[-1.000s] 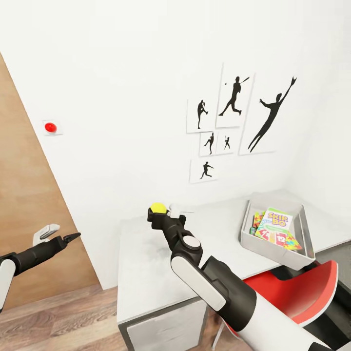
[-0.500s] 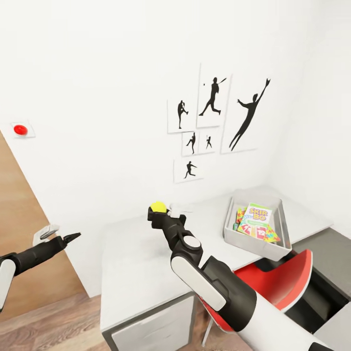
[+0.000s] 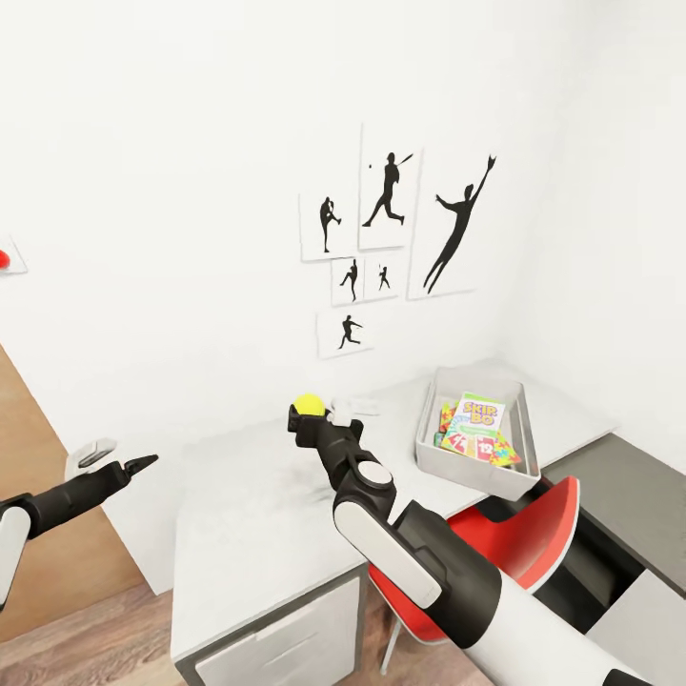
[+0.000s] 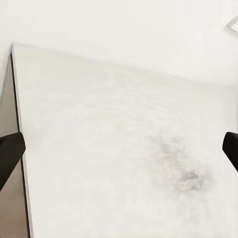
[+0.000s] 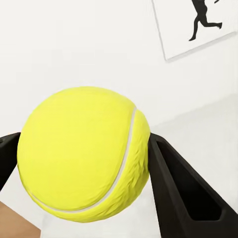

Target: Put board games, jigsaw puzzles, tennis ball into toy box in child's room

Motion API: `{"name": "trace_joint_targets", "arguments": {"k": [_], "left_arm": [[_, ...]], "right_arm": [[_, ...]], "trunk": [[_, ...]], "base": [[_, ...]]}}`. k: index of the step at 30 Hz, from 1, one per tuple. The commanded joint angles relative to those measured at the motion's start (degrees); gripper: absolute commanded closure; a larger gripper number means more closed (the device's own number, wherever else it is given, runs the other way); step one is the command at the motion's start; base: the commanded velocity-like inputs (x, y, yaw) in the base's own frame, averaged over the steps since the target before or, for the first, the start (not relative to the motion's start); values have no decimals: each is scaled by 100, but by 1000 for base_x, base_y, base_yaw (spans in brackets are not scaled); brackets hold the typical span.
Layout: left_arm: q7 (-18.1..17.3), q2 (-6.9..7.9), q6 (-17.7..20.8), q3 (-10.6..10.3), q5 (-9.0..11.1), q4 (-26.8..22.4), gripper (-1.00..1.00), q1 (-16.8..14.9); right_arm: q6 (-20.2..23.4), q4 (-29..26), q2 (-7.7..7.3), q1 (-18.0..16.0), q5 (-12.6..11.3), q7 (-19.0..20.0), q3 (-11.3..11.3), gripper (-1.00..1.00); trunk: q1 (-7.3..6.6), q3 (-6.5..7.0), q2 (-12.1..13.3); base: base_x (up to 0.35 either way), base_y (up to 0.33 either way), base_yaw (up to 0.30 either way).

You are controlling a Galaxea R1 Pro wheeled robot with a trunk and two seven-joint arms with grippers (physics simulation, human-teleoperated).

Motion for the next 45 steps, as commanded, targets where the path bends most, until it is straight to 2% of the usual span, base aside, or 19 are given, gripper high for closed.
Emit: {"name": "trace_joint_targets", "arguments": {"k": [1,10,16,22,23,27,29,31,34,37,45], "left_arm": [[-20,-1,36,9,2,-1,-100,-7],[-12,-5,36,3,3,-1,-100,-7],[-14,-9,36,6,-4,-1,-100,-7],[-19,-10,36,6,-5,-1,-100,-7],[-19,-10,36,6,-5,-1,-100,-7],[-20,-10,36,7,-5,-1,-100,-7],[-20,-10,36,4,-1,-1,-100,-7],[-17,-10,36,1,2,-1,-100,-7],[-12,-10,36,-1,1,-1,-100,-7],[-11,-10,36,-2,3,-1,-100,-7],[-13,-10,33,-2,2,-1,-100,-7]], "right_arm": [[7,-7,0,-9,-38,-28,5,100],[10,-99,-18,-9,-5,-59,-2,100],[49,-438,-92,-9,21,-145,-38,100],[50,-598,-116,-9,20,-384,-100,100],[35,-618,-135,-9,14,-409,-157,100],[-68,-644,-506,39,-139,-288,-674,100],[-174,-647,-674,141,-420,-99,-901,100],[-244,-645,-834,263,-822,176,-1195,100],[-291,-639,-1002,490,-1214,837,-1592,100],[-312,-637,-1025,582,-1293,1267,-1703,100],[-319,-634,-982,622,-1295,1428,-1725,100]], "trunk": [[4,-14,-14],[4,-13,-14],[4,-13,-14],[4,-13,-14],[4,-13,-14],[4,-13,-14],[4,-13,-14],[4,-13,-14],[4,-13,-14],[4,-13,-14],[4,-13,-14]], "base": [[0,0,-1],[0,0,0],[0,0,0],[0,0,0],[0,0,0],[0,0,0],[0,0,0],[0,0,0],[0,0,0],[0,0,0],[0,-120,-27]]}}
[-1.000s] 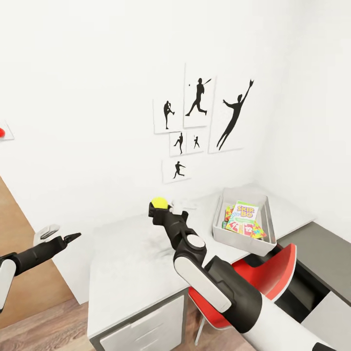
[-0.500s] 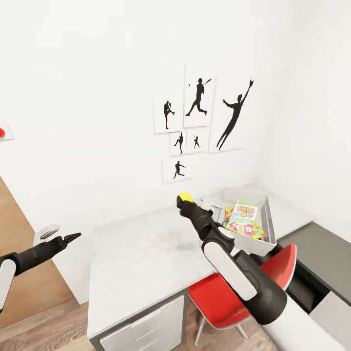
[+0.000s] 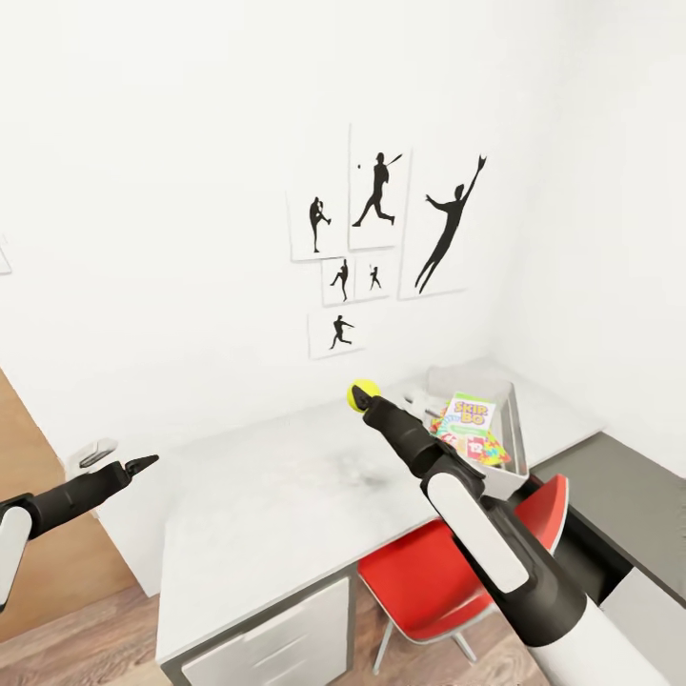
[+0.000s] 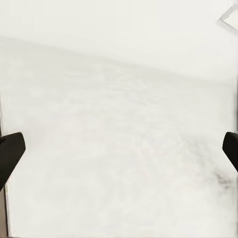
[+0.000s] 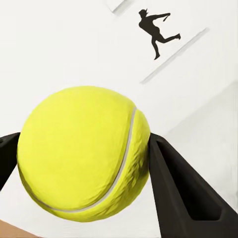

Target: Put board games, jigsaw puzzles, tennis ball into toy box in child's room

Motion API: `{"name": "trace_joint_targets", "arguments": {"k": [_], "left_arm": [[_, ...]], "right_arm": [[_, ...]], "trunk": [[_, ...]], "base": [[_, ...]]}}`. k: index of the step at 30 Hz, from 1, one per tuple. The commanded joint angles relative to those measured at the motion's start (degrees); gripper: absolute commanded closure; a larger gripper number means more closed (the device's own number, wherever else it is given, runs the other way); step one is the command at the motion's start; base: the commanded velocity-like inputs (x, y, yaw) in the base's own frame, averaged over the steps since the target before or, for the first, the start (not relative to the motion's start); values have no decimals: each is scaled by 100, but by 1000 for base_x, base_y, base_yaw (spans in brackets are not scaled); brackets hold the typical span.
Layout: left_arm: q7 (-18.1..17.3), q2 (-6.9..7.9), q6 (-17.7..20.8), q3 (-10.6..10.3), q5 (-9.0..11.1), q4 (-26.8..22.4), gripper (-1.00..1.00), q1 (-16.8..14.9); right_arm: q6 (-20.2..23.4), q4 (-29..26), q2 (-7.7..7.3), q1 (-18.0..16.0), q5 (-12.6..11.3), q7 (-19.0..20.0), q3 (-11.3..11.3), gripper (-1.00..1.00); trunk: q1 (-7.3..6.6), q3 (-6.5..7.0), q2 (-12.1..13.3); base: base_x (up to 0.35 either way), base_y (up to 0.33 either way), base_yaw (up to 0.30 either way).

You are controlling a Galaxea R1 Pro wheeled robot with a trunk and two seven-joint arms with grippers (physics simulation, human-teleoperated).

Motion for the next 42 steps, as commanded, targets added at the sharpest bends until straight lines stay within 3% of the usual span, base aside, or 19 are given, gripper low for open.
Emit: {"name": "trace_joint_targets", "arguments": {"k": [1,33,35,38,40,42], "left_arm": [[-21,-1,36,10,2,-3,-100,-6],[-18,-8,30,10,0,-3,-100,3],[-18,-9,30,10,-3,-3,-100,3],[-22,-10,30,10,-6,-3,-100,3],[-27,-10,30,10,-6,-3,-100,3],[-32,-10,30,10,-6,-3,-100,3]], "right_arm": [[-3,-8,-3,-8,-43,-22,8,100],[6,10,10,-7,156,-5,39,100],[6,15,14,-7,486,-6,45,100],[5,36,21,-7,1203,-1,71,100],[20,58,29,-7,1432,-16,207,100],[24,68,34,-7,1507,-35,293,100]], "trunk": [[4,-13,-13],[4,-103,-13],[4,-104,-13],[4,-105,-13],[4,-105,-13],[4,-105,-13]], "base": [[0,-68,-158],[136,-87,-233],[190,-218,-18],[189,-216,-5],[113,-99,-1],[46,-40,-1]]}}
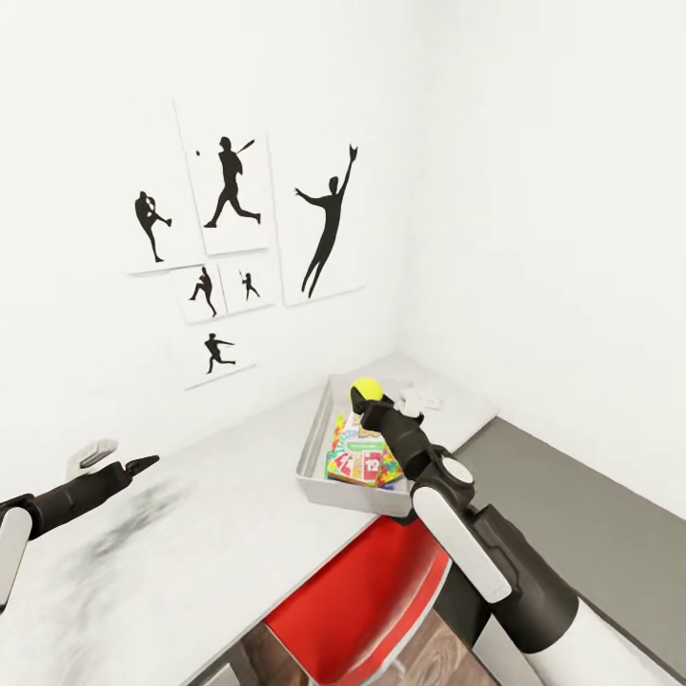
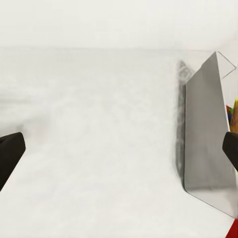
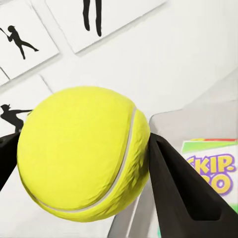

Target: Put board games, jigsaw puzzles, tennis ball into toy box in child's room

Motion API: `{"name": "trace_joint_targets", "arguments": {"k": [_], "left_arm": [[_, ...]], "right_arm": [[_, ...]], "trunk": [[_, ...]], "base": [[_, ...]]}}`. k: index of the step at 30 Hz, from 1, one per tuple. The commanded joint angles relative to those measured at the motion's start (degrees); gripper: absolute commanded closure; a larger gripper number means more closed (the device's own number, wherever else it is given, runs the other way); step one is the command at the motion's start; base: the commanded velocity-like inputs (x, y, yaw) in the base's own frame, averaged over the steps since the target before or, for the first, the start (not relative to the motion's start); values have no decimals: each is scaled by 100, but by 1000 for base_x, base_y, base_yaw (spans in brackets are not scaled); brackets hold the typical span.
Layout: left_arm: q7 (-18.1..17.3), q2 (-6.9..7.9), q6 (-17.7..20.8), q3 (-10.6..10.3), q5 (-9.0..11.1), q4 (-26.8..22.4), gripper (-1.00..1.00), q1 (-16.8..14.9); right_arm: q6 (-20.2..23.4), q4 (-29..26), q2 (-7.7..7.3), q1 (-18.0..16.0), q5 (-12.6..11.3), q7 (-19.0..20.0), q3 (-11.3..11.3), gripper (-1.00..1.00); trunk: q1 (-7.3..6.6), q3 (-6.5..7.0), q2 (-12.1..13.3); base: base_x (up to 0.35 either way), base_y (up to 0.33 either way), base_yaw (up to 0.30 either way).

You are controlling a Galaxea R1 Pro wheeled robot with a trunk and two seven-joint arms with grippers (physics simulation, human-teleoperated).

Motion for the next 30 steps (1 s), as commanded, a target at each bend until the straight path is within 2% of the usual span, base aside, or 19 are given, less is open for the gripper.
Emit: {"name": "trace_joint_targets", "arguments": {"k": [1,10,15,21,25,29,30], "left_arm": [[-21,-1,36,10,2,-2,-100,-3],[-16,-1,36,10,2,-2,-100,27],[-15,-1,36,10,2,-2,-100,28],[-15,-1,36,10,3,-2,-100,28],[-22,-45,40,8,3,-13,-100,28],[-28,-83,44,9,6,-48,-100,28],[-29,-88,44,10,7,-60,-100,30]], "right_arm": [[2,-7,-4,-9,-22,-40,37,100],[47,-16,2,-9,16,-71,89,100],[58,-20,108,-9,22,-108,82,100],[96,-20,176,-9,24,-417,87,100],[311,-19,185,-9,11,-708,78,100],[607,19,201,-22,-97,-820,-90,100],[902,25,206,-40,-178,-830,-244,100]], "trunk": [[4,-13,-14],[4,-13,-14],[4,-13,-14],[4,-13,-14],[4,-13,-14],[4,-13,-14],[4,-13,-14]], "base": [[20,-18,0],[5,-91,19],[40,-69,224],[50,-59,78],[8,-8,9],[2,-2,2],[0,0,0]]}}
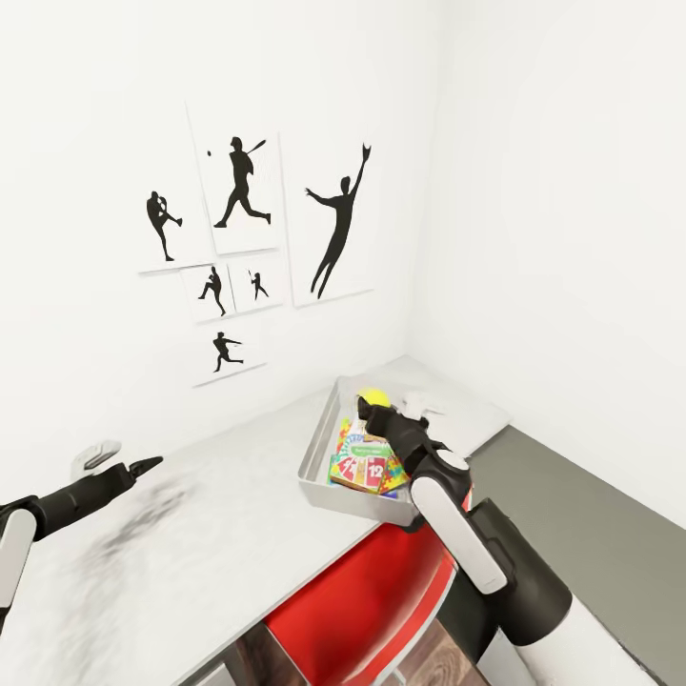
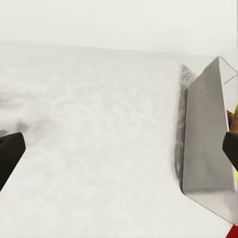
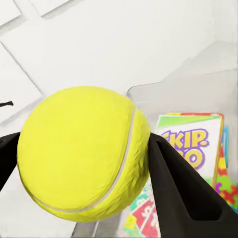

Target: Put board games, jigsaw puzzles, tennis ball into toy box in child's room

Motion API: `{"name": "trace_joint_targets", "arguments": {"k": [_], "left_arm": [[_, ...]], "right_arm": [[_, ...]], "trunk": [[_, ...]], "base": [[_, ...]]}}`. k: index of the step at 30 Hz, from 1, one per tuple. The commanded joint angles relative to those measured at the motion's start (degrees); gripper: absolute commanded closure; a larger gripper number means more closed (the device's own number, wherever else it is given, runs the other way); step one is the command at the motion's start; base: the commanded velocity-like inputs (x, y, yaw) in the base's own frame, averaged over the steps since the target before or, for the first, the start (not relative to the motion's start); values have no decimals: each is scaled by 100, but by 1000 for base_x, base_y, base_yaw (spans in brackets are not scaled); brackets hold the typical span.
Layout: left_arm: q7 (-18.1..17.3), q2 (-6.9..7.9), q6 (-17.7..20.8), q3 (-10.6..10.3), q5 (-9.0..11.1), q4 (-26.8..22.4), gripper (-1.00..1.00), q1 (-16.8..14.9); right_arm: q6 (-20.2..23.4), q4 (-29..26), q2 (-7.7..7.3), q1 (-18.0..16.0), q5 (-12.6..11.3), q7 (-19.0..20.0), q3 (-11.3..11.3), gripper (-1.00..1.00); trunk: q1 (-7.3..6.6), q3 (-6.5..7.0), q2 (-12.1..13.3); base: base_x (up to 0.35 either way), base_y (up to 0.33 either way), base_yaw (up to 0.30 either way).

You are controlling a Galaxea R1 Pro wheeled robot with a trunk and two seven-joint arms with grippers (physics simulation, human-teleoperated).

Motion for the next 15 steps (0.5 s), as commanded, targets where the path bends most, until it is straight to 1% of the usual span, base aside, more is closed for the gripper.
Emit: {"name": "trace_joint_targets", "arguments": {"k": [1,2,3,5,6,7,9,10,12,15], "left_arm": [[-21,-5,36,8,2,-10,-100,-4],[-24,-5,40,9,3,-18,-100,-2],[-25,-4,41,9,3,-21,-100,-3],[-42,-3,54,10,4,-33,-100,-2],[-82,-3,62,10,4,-36,-100,-1],[-159,-3,72,10,4,-38,-100,1],[-385,2,91,10,1,-40,-100,19],[-441,3,94,10,-4,-40,-100,23],[-597,5,105,10,-15,-40,-100,30],[-674,12,112,10,-25,-41,-100,34]], "right_arm": [[415,-2,0,-28,-163,-41,-230,100],[1100,-1,8,-72,-340,-44,-723,100],[1325,-1,16,-94,-396,-44,-902,100],[2134,-15,87,-214,-582,-50,-1566,100],[2479,-19,132,-301,-637,-57,-1831,100],[2807,-25,171,-411,-669,-73,-2040,100],[3380,-30,215,-679,-708,-137,-2309,100],[3474,-24,221,-750,-714,-157,-2351,100],[3697,21,221,-1034,-734,-276,-2450,100],[3821,246,189,-1318,-776,-423,-2468,100]], "trunk": [[4,-13,-14],[4,-13,-14],[4,-13,-14],[4,-13,-14],[4,-13,-14],[4,-13,-14],[4,-13,-14],[4,-13,-14],[4,-13,-14],[4,-13,-14]], "base": [[0,0,0],[0,0,0],[0,0,0],[0,0,0],[0,0,0],[0,0,0],[0,0,0],[0,0,0],[0,0,0],[0,0,0]]}}
